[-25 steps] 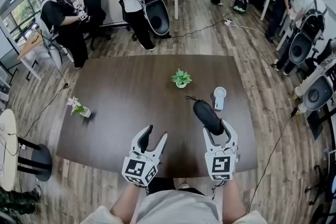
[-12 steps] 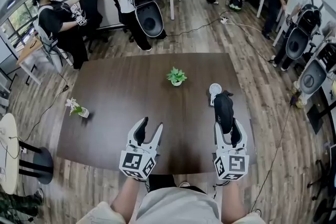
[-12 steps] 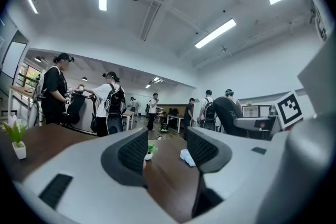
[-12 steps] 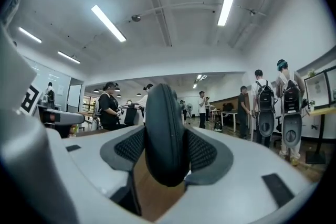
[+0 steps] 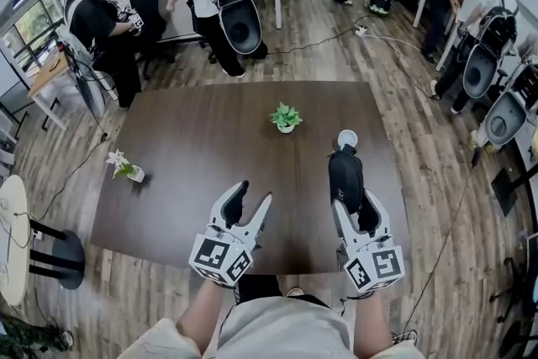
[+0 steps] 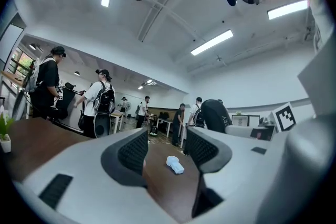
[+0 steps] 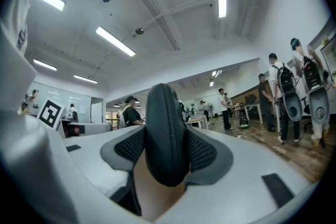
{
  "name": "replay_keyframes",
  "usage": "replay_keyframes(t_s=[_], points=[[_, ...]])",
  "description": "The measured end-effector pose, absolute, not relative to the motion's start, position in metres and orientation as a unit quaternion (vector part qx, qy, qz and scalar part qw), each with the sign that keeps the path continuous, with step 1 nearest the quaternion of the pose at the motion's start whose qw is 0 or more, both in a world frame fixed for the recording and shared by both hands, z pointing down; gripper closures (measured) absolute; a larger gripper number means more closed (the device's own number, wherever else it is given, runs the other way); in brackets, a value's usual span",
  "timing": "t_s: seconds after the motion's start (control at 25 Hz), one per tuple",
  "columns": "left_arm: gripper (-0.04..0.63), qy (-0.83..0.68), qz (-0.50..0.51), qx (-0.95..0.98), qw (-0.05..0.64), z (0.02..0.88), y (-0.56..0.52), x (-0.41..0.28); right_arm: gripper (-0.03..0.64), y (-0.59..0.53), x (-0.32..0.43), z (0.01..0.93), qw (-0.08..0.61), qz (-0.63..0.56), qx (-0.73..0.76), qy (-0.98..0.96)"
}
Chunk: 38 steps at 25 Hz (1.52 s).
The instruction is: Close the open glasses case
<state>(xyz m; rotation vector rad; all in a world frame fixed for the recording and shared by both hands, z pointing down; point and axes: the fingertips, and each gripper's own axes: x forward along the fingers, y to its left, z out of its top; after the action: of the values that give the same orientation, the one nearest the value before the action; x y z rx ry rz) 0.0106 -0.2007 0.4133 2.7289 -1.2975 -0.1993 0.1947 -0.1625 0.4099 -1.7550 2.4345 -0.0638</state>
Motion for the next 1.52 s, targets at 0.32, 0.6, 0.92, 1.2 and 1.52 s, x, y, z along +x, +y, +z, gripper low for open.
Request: replay_keyframes(t_s=[0.32, 0.6, 0.92, 1.2, 1.52], points=[[0.35, -0.288, -0.145, 0.944, 0.076, 0.361, -0.173, 0.029, 0.37, -0.146, 0.138, 0.387, 0.164, -0.088, -0.413, 0.892], [0.285, -0.169, -0.143, 0.973, 0.07, 0.334, -0.147, 0.05, 0.37, -0.131, 0.11, 0.377, 0.223, -0.129, -0.292, 0.921], [0.261, -0.112, -0.135, 0.981, 0.081, 0.328, -0.135, 0.063, 0.371, -0.121, 0.081, 0.379, 0.221, -0.147, -0.22, 0.938], [0.305, -0.118, -0.129, 0.98, 0.097, 0.334, -0.141, 0.063, 0.371, -0.124, 0.07, 0.385, 0.225, -0.172, -0.191, 0.94], [0.322, -0.11, -0.106, 0.983, 0.101, 0.344, -0.139, 0.074, 0.365, -0.124, 0.074, 0.397, 0.231, -0.203, -0.166, 0.937]])
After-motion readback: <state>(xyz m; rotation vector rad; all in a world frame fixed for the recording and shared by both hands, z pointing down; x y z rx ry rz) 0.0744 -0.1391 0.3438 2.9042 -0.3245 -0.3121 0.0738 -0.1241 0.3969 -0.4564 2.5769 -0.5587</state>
